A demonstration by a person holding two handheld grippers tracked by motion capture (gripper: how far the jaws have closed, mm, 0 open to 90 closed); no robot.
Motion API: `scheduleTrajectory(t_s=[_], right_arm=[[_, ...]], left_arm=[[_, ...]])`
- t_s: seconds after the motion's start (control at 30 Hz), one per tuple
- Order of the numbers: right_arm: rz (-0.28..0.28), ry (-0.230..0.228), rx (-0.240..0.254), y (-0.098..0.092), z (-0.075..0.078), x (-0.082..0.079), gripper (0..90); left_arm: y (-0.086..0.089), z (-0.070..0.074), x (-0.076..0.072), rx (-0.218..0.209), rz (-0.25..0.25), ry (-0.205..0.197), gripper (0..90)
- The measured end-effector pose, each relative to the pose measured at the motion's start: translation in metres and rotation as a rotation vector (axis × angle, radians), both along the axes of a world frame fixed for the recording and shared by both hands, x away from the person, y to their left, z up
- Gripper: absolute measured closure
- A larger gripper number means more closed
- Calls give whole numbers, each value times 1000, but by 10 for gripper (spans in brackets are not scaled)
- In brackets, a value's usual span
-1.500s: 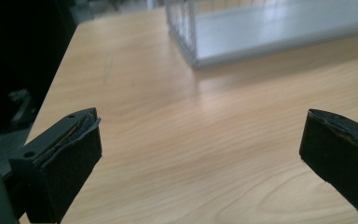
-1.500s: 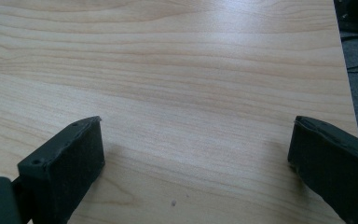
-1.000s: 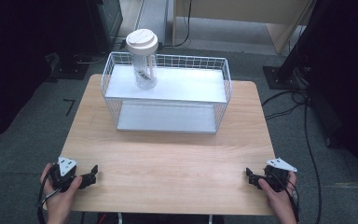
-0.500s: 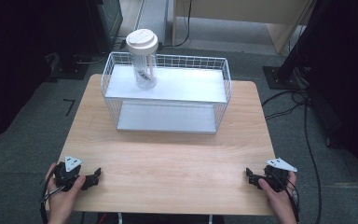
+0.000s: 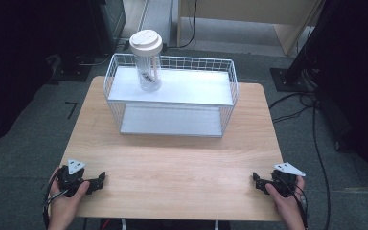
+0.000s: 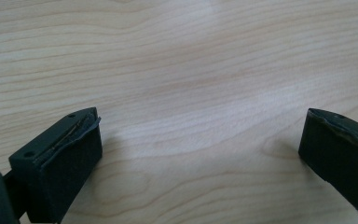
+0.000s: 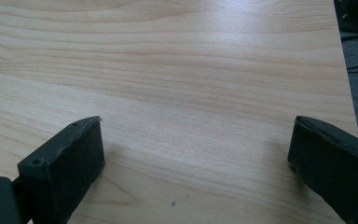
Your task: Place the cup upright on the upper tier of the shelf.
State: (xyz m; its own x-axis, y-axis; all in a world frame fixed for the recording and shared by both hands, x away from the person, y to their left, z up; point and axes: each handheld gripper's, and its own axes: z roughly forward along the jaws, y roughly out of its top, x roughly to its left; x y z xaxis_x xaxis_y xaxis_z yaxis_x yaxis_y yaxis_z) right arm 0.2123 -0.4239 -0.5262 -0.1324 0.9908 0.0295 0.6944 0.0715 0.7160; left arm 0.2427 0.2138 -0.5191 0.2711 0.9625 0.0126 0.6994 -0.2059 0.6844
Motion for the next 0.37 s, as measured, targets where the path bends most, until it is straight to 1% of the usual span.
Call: scheduleTrajectory(t_s=[0.03,0.1,0.13,0.37], right_arm=[[0,0,0,0,0,0,32],[0,0,0,0,0,0,31],[-10,-1,0,0,0,0,31],[-10,-1,-2,0,0,1,32]], left_arm=[[-5,0,2,0,21,1,0],[-7,0,2,-1,30,1,0],[-8,0,3,-1,33,1,0],[-8,0,3,-2,33,1,0]])
